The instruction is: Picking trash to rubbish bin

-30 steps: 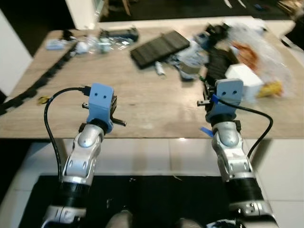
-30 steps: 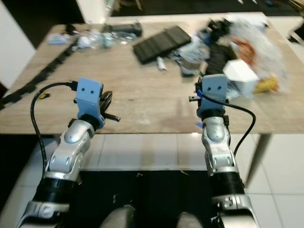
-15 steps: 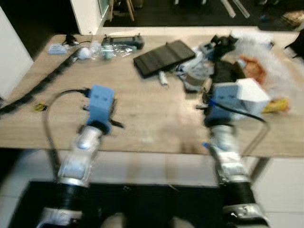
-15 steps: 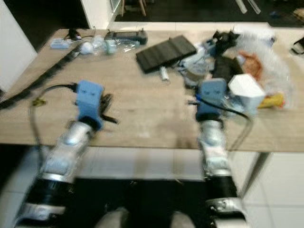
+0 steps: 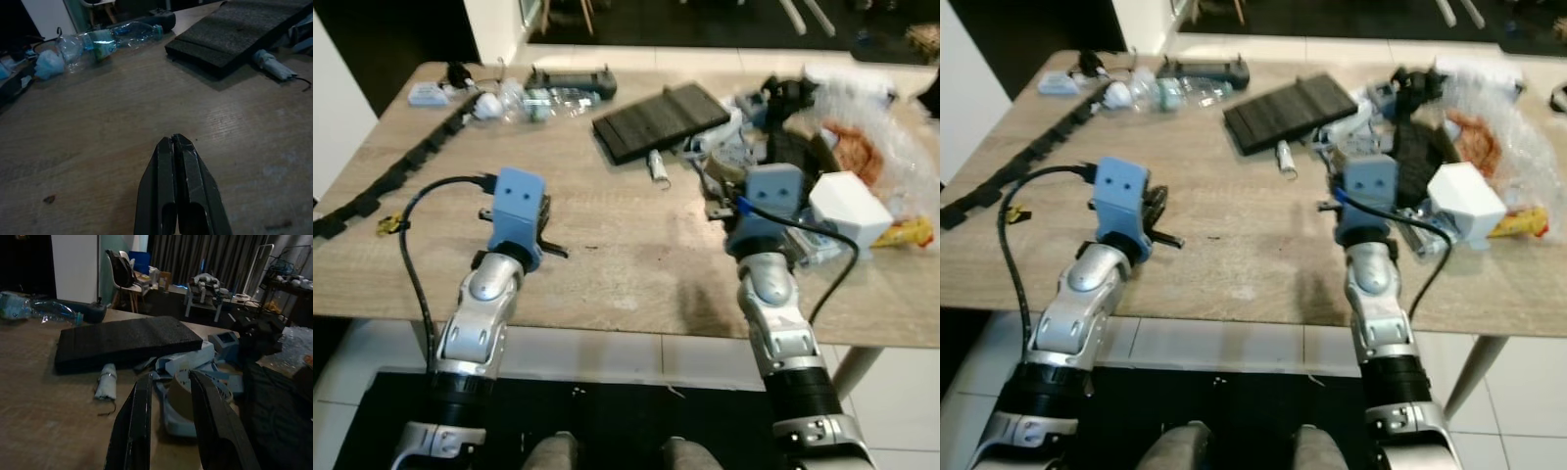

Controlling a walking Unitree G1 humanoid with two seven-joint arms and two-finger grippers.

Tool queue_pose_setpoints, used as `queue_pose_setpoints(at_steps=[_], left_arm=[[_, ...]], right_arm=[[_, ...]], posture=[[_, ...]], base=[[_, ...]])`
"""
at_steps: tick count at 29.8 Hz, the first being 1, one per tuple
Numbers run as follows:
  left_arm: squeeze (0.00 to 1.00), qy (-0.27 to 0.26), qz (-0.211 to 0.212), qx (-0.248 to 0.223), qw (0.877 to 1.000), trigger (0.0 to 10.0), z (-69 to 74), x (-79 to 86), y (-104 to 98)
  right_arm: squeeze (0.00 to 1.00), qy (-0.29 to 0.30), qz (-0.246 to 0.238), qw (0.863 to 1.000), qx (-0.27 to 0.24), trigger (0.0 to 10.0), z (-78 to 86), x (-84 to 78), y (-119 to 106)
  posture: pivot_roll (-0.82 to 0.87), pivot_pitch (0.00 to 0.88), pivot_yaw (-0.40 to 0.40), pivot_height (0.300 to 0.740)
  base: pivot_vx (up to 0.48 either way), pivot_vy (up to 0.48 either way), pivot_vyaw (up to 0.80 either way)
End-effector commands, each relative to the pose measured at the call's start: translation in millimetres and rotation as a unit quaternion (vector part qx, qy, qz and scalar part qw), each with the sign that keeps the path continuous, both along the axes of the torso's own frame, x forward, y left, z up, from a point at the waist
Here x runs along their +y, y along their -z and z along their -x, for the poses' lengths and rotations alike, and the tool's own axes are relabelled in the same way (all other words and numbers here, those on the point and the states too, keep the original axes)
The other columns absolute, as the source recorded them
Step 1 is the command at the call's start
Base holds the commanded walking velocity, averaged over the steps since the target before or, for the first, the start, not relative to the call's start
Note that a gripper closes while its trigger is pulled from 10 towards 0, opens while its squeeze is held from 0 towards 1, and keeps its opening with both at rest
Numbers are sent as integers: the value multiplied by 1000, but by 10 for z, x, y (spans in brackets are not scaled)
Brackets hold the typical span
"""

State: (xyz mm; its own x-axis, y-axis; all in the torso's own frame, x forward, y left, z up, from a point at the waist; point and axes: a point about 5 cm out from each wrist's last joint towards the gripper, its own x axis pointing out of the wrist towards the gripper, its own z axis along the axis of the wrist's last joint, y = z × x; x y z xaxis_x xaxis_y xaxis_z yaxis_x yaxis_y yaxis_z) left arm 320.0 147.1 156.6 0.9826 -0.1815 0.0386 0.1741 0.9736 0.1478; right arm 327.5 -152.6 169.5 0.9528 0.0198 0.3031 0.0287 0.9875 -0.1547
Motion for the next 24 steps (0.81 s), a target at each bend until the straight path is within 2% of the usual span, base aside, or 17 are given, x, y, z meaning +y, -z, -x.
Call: queue_pose_setpoints(at_steps=[1, 19, 23, 24], left_arm=[[0, 2, -4, 8, 1000, 10000, 2, 3, 29], [0, 2, -7, 6, 1000, 10000, 16, 22, 27], [0, 3, -8, 6, 1000, 10000, 22, 24, 29], [0, 3, -8, 6, 1000, 10000, 23, 25, 32]], right_arm=[[0, 6, -3, 1000, 6, 10000, 7, -34, 27], [0, 1, -4, 1000, 5, 10000, 4, -6, 31], [0, -21, -26, 999, 28, 10000, -1, 35, 82], [0, -41, -3, 998, 52, 10000, -4, 88, 144]], posture=[[13, 90, 32, 740], [16, 67, 31, 740], [16, 63, 31, 740], [15, 62, 32, 740]], base=[[270, 0, 0], [274, 0, 0], [277, 0, 0], [277, 0, 0]])
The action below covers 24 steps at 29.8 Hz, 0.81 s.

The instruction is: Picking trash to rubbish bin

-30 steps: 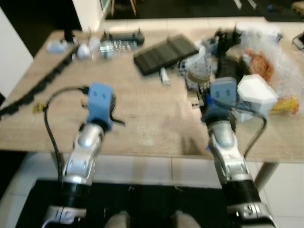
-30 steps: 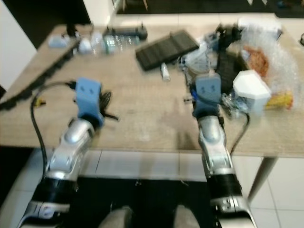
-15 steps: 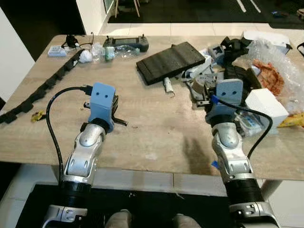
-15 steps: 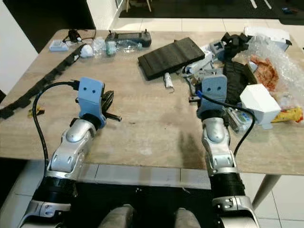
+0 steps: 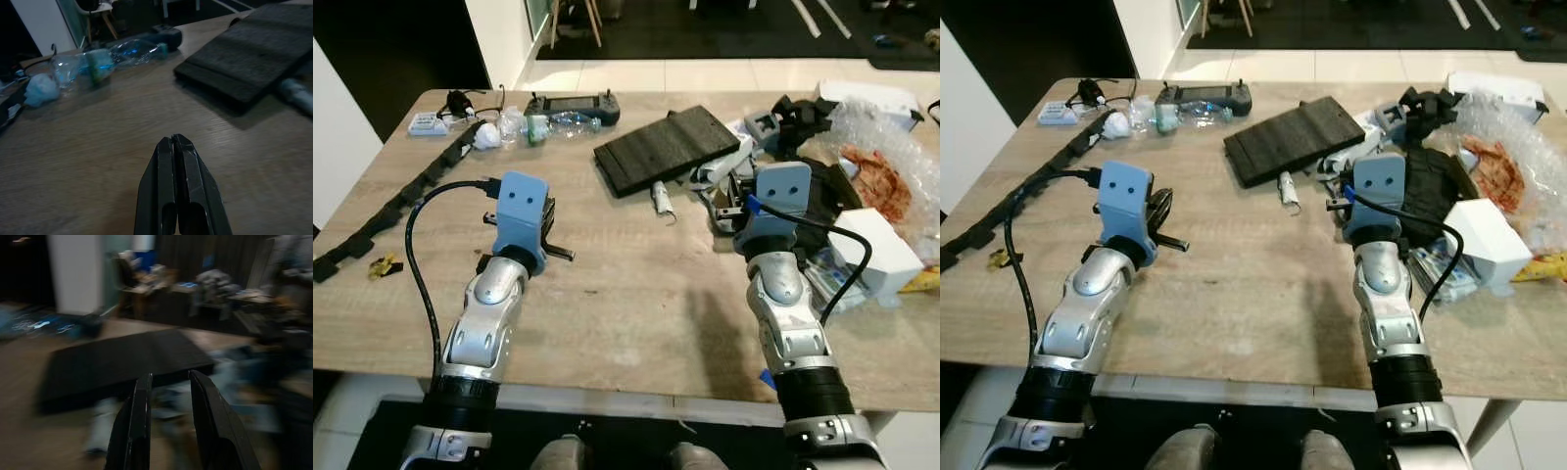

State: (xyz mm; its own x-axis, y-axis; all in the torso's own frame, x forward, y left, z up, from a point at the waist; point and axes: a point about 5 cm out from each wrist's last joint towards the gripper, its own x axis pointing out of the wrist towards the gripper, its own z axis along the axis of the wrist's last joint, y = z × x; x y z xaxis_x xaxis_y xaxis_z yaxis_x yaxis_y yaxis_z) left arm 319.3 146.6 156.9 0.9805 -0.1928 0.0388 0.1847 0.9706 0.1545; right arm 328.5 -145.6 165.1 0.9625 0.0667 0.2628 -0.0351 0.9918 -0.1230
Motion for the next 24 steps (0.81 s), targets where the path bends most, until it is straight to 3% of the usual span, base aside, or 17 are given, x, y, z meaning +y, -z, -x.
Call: queue_pose_setpoints(at_steps=[1, 3, 6, 12, 19, 24], left_arm=[[0, -2, -5, 7, 1000, 10000, 16, 31, 35], [0, -2, -5, 7, 1000, 10000, 17, 31, 36], [0, -1, -5, 7, 1000, 10000, 17, 17, 36], [0, -1, -5, 7, 1000, 10000, 16, 20, 37], [0, 24, 1, 1, 1000, 10000, 48, -20, 41], [0, 62, -37, 17, 997, 10000, 108, -68, 142]], right_arm=[[0, -16, 22, 999, 33, 10000, 6, 27, 112], [0, -17, 26, 999, 35, 10000, 6, 32, 118], [0, -80, 58, 992, 79, 10000, 50, 231, 294], [0, -94, 77, 989, 81, 10000, 78, 316, 329], [0, -73, 84, 987, 117, 10000, 58, 249, 413], [0, -71, 88, 983, 145, 10000, 55, 223, 523]], posture=[[15, 62, 32, 740], [15, 62, 32, 740], [15, 58, 29, 740], [18, 60, 29, 740], [16, 69, 29, 740], [16, 72, 28, 740]], base=[[277, 0, 0], [277, 0, 0], [277, 0, 0], [276, 0, 0], [152, 0, 0], [0, 0, 0]])
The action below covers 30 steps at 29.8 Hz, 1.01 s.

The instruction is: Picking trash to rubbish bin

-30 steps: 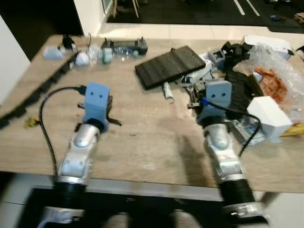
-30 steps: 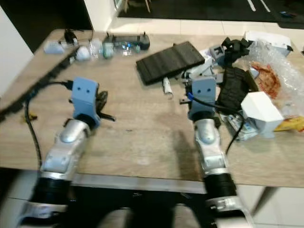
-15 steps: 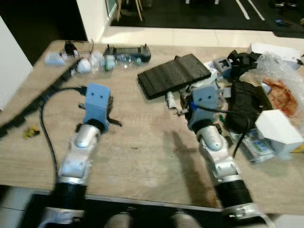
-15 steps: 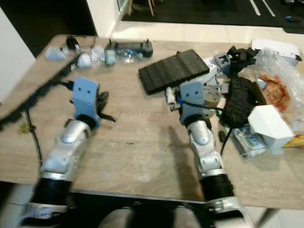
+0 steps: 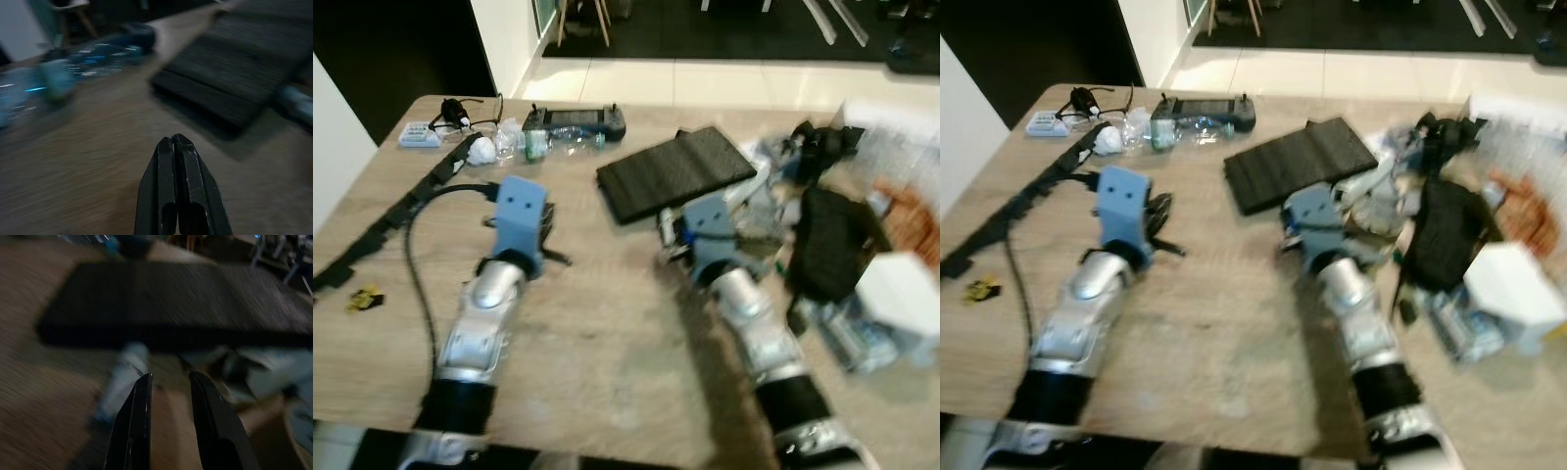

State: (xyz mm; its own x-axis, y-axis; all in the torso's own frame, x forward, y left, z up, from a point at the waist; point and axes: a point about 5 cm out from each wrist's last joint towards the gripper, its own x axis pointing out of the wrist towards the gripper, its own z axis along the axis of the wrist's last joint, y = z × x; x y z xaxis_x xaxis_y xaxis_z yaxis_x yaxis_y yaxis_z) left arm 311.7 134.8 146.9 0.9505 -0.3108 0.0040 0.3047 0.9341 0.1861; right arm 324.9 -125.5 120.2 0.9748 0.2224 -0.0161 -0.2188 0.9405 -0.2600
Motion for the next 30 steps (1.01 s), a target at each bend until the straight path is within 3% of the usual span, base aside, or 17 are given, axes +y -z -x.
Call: queue_pose_setpoints(at_steps=[1, 4, 5, 20, 21, 22, 23, 24, 25, 26, 27, 28, 30], left_arm=[[0, 7, -21, 6, 1000, 10000, 40, 49, 55], [0, 22, -23, 6, 999, 10000, 58, 36, 55], [0, 28, -20, 1, 999, 10000, 67, 21, 40], [0, 46, -17, -8, 999, 10000, 70, -8, 0], [0, 59, -12, -12, 998, 10000, 76, -26, -19], [0, 71, -8, -15, 997, 10000, 84, -44, -35], [0, 89, -3, -17, 996, 10000, 102, -70, -47], [0, 89, -3, -17, 996, 10000, 102, -70, -47], [0, 106, -1, -19, 994, 10000, 123, -95, -57], [0, 106, -1, -19, 994, 10000, 123, -95, -57], [0, 131, 2, -21, 991, 10000, 159, -133, -65], [0, 131, 2, -21, 991, 10000, 159, -133, -65], [0, 192, 18, -17, 981, 10000, 256, -225, -88]], right_arm=[[0, 1, 2, 1000, 19, 10000, 17, 21, 83], [0, 8, -1, 1000, 16, 10000, 5, 18, 79], [1000, 1, 8, 1000, 17, 10000, -13, 28, 81], [1000, -5, 16, 999, 45, 10000, -196, 113, 118], [925, -4, 14, 999, 50, 10000, -238, 111, 108], [784, -4, 12, 999, 53, 10000, -267, 111, 100], [522, -4, 12, 998, 55, 10000, -294, 111, 91], [522, -4, 12, 998, 55, 10000, -294, 111, 91], [314, -3, 12, 998, 57, 10000, -318, 109, 82], [314, -3, 12, 998, 57, 10000, -318, 109, 82], [0, -5, 17, 998, 60, 10000, -344, 108, 78], [0, -5, 17, 998, 60, 10000, -344, 108, 78], [0, -16, 19, 997, 73, 10000, -396, 120, 75]], posture=[[18, 72, 28, 740], [18, 72, 28, 740], [22, 75, 30, 740], [39, 88, 37, 740], [42, 93, 39, 740], [42, 93, 41, 740], [42, 94, 41, 740], [42, 94, 41, 740], [42, 95, 42, 740], [42, 95, 42, 740], [43, 96, 42, 740], [43, 96, 42, 740], [58, 108, 36, 740]], base=[[0, 0, 0], [0, 0, 0], [0, 0, 0], [0, 0, 0], [0, 0, 0], [0, 0, 0], [0, 0, 0], [0, 0, 0], [0, 0, 0], [0, 0, 0], [0, 0, 0], [0, 0, 0], [0, 0, 0]])
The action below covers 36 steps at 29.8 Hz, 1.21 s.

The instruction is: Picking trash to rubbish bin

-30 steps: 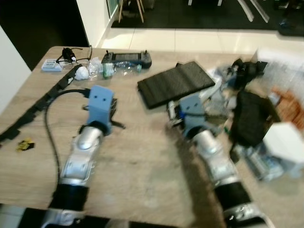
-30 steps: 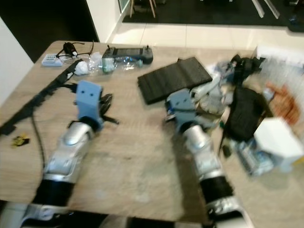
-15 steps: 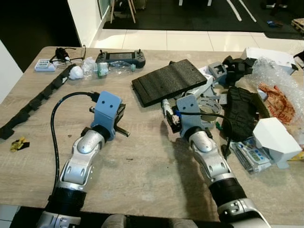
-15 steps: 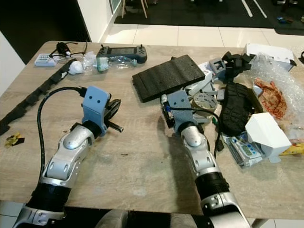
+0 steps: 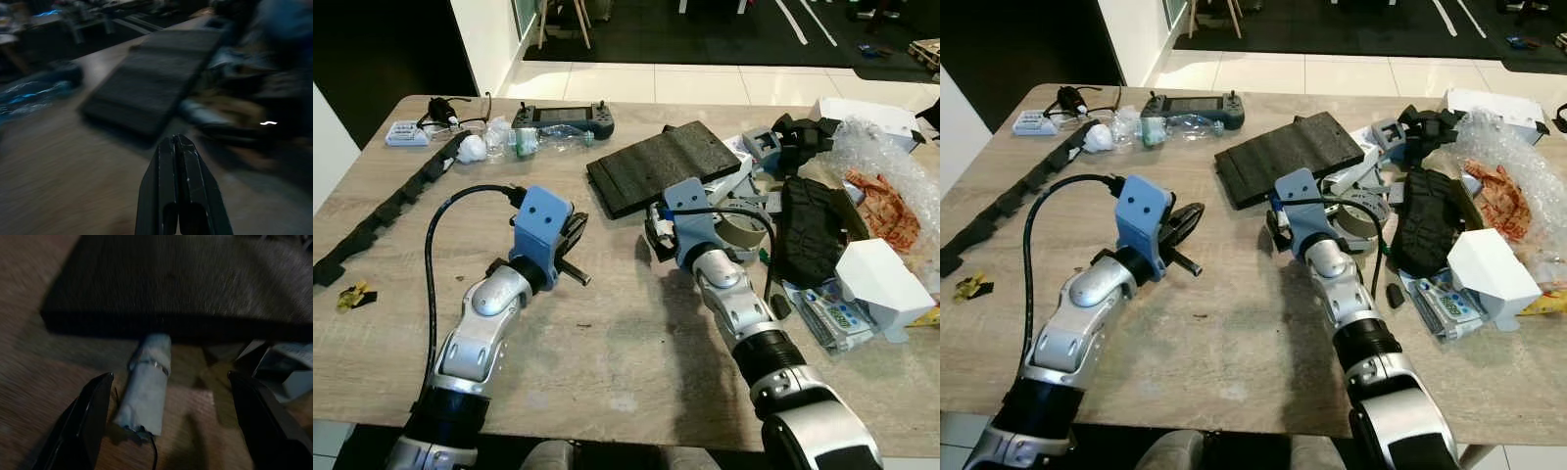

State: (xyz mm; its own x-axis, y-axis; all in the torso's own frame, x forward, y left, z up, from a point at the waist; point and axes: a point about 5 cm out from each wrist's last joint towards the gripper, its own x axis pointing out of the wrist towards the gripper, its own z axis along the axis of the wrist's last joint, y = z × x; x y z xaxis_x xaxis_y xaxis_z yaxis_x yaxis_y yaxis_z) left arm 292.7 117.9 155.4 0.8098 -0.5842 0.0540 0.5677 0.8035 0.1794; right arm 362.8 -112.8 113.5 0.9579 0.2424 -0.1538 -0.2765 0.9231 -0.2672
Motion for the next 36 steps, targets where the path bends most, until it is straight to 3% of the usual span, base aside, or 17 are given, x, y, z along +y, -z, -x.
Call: queue_pose_setpoints(at_steps=[1, 5, 18, 22, 23, 24, 25, 26, 31, 36], left_arm=[[0, 61, 9, 8, 998, 10000, 104, -88, -9], [0, 98, 21, 22, 995, 10000, 185, -135, -9], [0, 103, 21, 27, 994, 10000, 203, -133, -8], [0, 110, 20, 31, 993, 10000, 224, -131, 1], [0, 110, 20, 31, 993, 10000, 224, -135, 1], [0, 110, 20, 31, 993, 10000, 224, -135, 1], [0, 111, 20, 31, 993, 10000, 223, -139, -1], [0, 113, 20, 31, 993, 10000, 224, -147, -2], [0, 118, 17, 32, 992, 10000, 227, -161, 2], [0, 117, 16, 33, 992, 10000, 230, -158, 2]], right_arm=[[0, -10, -3, 1000, 15, 10000, -33, 4, 15], [0, -23, -6, 999, 40, 10000, -66, 44, 38], [0, -60, 9, 995, 77, 10000, -155, 126, -11], [0, -63, -14, 992, 109, 10000, -169, 155, -19], [0, -59, -26, 991, 117, 7765, -174, 158, -22], [0, -59, -26, 991, 117, 7765, -174, 158, -22], [0, -56, -37, 990, 122, 6353, -179, 161, -27], [0, -45, -74, 986, 139, 0, -185, 172, -32], [0, -25, -118, 979, 163, 0, -193, 165, -23], [0, -24, -124, 977, 170, 0, -192, 147, -15]], posture=[[61, 111, 34, 740], [61, 112, 31, 740], [64, 123, 24, 740], [61, 124, 26, 740], [61, 124, 26, 740], [61, 124, 26, 740], [61, 125, 26, 740], [61, 126, 27, 740], [59, 125, 27, 740], [60, 129, 28, 740]], base=[[0, 0, 0], [0, 0, 0], [0, 0, 0], [0, 0, 0], [0, 0, 0], [0, 0, 0], [0, 0, 0], [0, 0, 0], [0, 0, 0], [0, 0, 0]])
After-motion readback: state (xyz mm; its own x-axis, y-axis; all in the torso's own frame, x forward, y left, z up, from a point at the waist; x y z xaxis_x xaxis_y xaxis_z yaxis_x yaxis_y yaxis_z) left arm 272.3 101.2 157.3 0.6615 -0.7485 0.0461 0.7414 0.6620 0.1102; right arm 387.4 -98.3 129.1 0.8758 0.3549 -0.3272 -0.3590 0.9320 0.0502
